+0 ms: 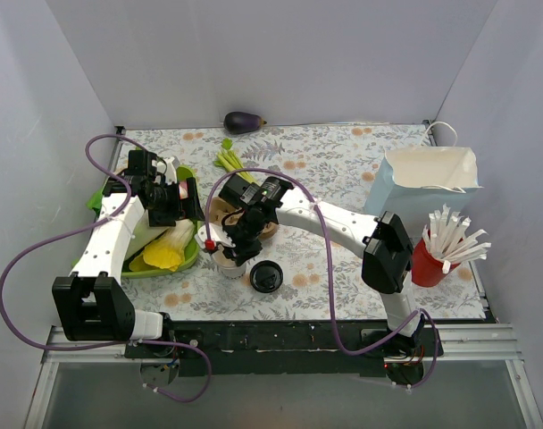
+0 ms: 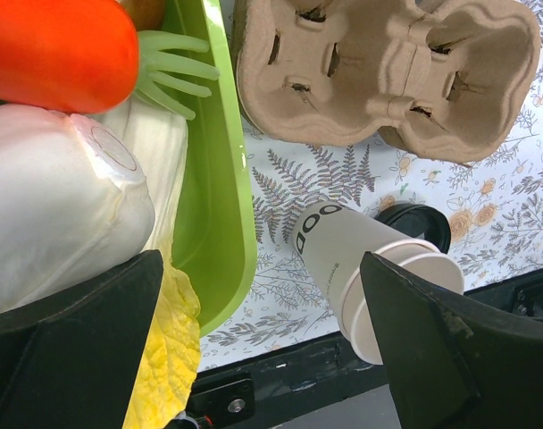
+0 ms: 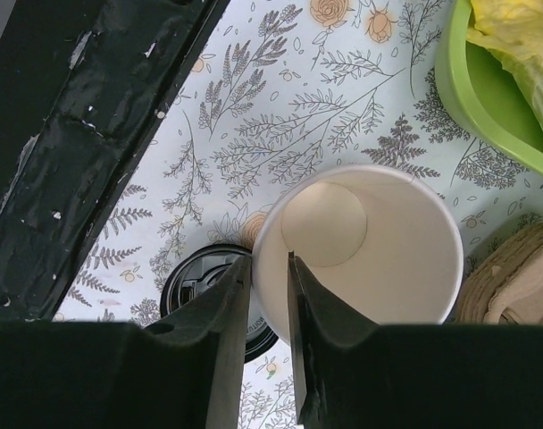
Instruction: Pack the takeout coffee
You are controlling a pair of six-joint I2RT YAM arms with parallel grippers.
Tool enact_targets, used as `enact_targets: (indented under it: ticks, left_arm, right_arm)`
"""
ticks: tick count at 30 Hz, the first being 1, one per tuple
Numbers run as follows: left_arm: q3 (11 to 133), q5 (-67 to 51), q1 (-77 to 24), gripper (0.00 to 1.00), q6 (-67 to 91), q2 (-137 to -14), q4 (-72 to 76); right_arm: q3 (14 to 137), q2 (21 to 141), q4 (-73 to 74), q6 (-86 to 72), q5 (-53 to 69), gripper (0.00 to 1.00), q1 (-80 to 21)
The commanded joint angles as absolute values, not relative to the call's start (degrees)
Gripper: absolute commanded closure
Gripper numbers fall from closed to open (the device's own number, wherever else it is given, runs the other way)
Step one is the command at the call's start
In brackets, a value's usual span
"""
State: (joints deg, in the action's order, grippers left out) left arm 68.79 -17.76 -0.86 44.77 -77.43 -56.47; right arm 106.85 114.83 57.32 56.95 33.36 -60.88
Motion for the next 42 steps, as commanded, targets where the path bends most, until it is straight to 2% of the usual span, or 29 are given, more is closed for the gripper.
enact_targets:
  ticks: [1,14,21,26,27,28,29,32,35,40,42]
  left_arm:
    - [68.03,-16.61,-0.44,0.05,44.21,-75.23,-55.02]
    - [67.85,-16.61,-0.44,0.05,44.38,-75.24,-54.67]
    - [67.67,-16.61,-0.44,0.05,44.47,-75.23,-54.67]
    - [67.85,-16.44,-0.44,0.05,44.47,-75.32,-54.67]
    - [67.85,-16.52,-0.44,0.05,44.47,-75.41,-54.67]
    - [67.94,-16.52,-0.44,0.04,44.47,-75.41,-54.75]
    - [67.94,-16.52,-0.44,0.04,44.47,-75.41,-54.76]
    - [68.73,-16.61,-0.35,0.05,44.74,-75.06,-55.02]
    - [70.39,-16.61,-0.44,0.06,45.61,-73.57,-55.11]
    - [70.58,-18.71,-0.35,0.04,49.04,-65.77,-51.95]
    - [69.44,-21.51,-0.35,0.03,51.58,-64.34,-51.42]
  right_arm:
    - [109.16,115.22,59.76,57.13,34.45,0.68,-61.17]
    - [109.16,115.75,59.50,56.87,33.66,0.69,-61.52]
    - [109.60,116.37,59.41,56.60,33.22,0.75,-61.61]
    - [109.86,116.54,59.33,55.81,33.22,0.81,-61.61]
    - [109.95,116.54,59.24,55.64,33.14,0.84,-61.70]
    - [110.21,116.63,59.06,55.20,33.05,0.93,-61.61]
    - [110.48,116.54,58.71,54.76,33.13,0.99,-61.61]
    - [111.27,116.28,57.84,51.51,33.05,0.99,-61.35]
    - [110.57,115.05,51.02,39.41,29.89,0.99,-60.30]
    - [110.74,113.12,42.55,9.21,27.07,0.99,-55.21]
    - [111.09,112.85,39.92,4.24,26.63,0.99,-54.15]
